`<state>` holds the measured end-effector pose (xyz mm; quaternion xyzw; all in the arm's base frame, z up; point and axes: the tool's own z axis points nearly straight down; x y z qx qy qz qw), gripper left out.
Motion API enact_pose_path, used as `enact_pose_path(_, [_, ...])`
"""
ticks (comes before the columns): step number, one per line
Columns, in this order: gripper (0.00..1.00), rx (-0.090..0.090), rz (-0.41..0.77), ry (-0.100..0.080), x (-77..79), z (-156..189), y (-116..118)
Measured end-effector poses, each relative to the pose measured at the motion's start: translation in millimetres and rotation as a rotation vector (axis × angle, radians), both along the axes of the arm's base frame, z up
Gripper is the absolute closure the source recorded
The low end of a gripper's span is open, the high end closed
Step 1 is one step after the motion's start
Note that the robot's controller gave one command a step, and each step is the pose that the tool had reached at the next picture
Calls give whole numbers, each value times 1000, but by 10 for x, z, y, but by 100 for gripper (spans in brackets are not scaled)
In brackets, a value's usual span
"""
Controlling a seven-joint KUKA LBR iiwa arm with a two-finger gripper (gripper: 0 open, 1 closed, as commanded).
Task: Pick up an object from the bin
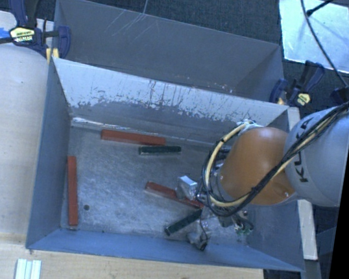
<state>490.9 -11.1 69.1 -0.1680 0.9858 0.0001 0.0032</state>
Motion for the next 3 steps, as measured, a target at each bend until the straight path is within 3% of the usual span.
enact_pose_path(1, [0, -1, 1, -1, 15, 8, 0])
enact_pose_path(2, [100, 0, 2, -11, 48, 35, 9])
enact_pose_path(3, [100, -1, 0, -4, 76, 1114, 6])
